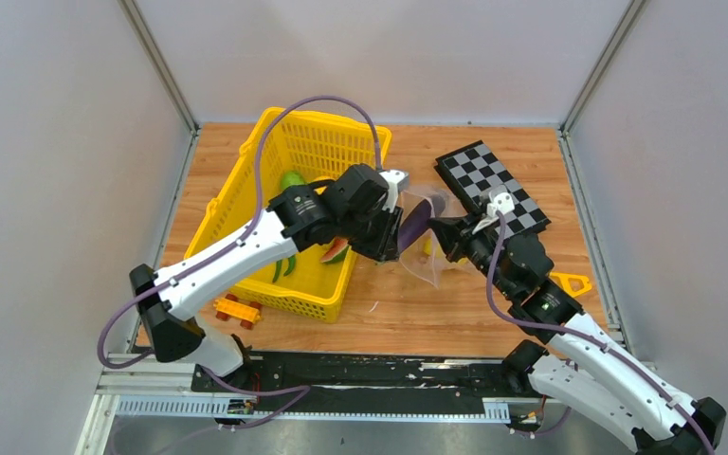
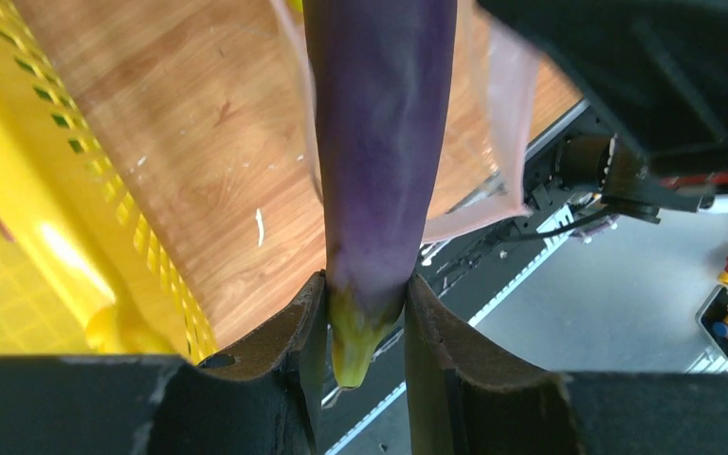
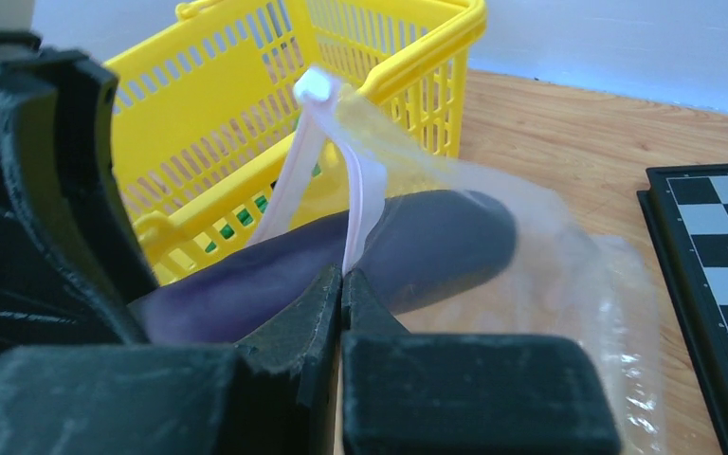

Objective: Place the food in the zip-top bag and seal the zipper
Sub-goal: Place the fake vegetable in the zipper food storage bag.

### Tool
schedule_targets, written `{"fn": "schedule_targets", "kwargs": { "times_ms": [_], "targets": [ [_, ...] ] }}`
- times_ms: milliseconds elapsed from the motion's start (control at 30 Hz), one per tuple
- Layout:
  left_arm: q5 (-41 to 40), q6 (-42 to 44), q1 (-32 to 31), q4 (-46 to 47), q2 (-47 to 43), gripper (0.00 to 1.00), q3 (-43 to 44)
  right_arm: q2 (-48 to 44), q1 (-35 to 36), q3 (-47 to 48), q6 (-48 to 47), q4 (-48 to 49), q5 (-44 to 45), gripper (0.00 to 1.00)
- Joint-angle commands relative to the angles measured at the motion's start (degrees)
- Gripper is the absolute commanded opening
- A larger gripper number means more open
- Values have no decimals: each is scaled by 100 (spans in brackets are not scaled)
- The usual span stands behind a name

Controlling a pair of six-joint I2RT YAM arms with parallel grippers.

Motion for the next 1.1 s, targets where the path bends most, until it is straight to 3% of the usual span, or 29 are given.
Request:
{"fn": "schedule_targets", "kwargs": {
  "times_ms": [0,200,367,400,467,667,967,1067],
  "targets": [
    [-69,217,-65,-318,473,3,839,67,-23,89,-402,121,-593,0],
    [-70,352,-70,-647,1190,15,1456,-100,-24,4,-527,101,-540,0],
    [-82,330,-70,-326,1286,28,1539,-255,-23,-72,-567,94,-455,0],
    [-109,335,-69,-275,1281,36,1556,-274,-26,-79,-558,91,-352,0],
    [-105,344,-65,-195,1276,38,1611,-318,-18,-103,-495,113,-152,0],
    [-199,278,-71,303,999,69,1465,-396,-23,-236,-216,323,163,0],
    [-472,267,-59,964,-3,72,745,-612,-29,-329,370,444,805,0],
    [-977,386,-55,1159,-542,76,455,-758,-42,-229,392,603,687,0]
  ]
}}
